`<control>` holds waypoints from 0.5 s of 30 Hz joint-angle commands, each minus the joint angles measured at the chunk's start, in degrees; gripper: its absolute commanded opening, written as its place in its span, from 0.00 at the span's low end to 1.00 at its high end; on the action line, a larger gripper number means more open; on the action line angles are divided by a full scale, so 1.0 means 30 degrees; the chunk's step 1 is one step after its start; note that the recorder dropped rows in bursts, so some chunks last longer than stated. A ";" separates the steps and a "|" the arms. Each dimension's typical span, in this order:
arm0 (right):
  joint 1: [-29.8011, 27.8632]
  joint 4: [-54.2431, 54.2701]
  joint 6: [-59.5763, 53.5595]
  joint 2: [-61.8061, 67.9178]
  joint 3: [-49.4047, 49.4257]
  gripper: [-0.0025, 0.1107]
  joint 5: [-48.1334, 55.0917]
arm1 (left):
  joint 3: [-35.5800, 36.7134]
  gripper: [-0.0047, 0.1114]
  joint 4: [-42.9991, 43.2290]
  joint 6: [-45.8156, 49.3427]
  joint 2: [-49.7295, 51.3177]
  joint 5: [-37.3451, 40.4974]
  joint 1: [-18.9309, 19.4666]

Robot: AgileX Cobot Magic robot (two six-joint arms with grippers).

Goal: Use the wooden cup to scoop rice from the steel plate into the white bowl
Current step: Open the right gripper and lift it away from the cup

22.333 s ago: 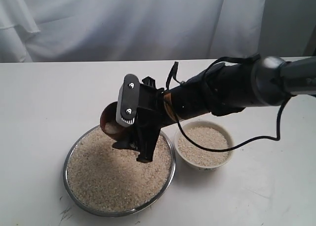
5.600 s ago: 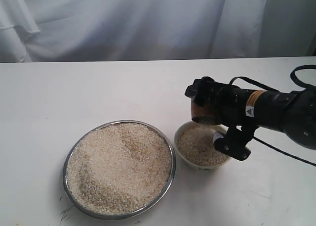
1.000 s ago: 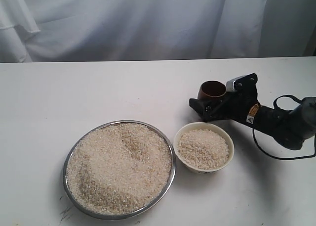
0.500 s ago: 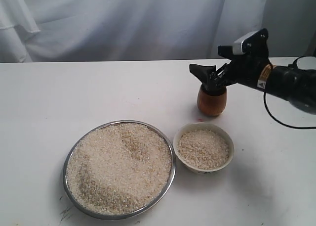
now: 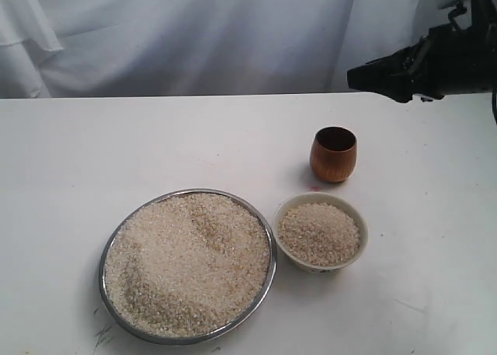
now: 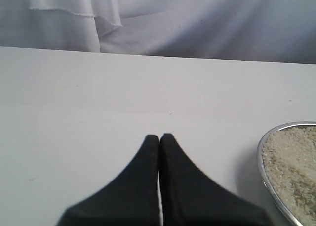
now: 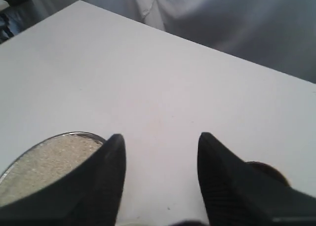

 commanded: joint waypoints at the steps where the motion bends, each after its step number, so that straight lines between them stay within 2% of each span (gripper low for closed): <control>1: 0.1005 -0.0477 0.2865 -0.0060 -0.0018 0.36 -0.0195 | 0.0092 0.04 0.0020 -0.0004 -0.0079 -0.0253 -0.0051; 5: 0.2159 -0.0477 0.3131 0.0229 -0.0018 0.37 0.0085 | 0.0092 0.04 0.0020 -0.0004 -0.0079 -0.0253 -0.0051; 7: 0.2575 -0.0477 0.2998 0.0229 -0.0018 0.45 0.0228 | 0.0092 0.04 0.0020 -0.0004 -0.0079 -0.0253 -0.0051; 8: 0.2668 -0.0477 0.2740 0.0229 -0.0018 0.51 0.0346 | 0.0092 0.04 0.0020 -0.0004 -0.0079 -0.0253 -0.0051; 13: 0.2748 -0.0477 0.2462 0.0229 -0.0018 0.95 0.0795 | 0.0092 0.04 0.0020 -0.0004 -0.0079 -0.0253 -0.0051; 15: 0.2748 -0.0477 0.2365 0.0262 -0.0018 0.95 0.0092 | 0.0092 0.04 0.0020 -0.0004 -0.0079 -0.0253 -0.0051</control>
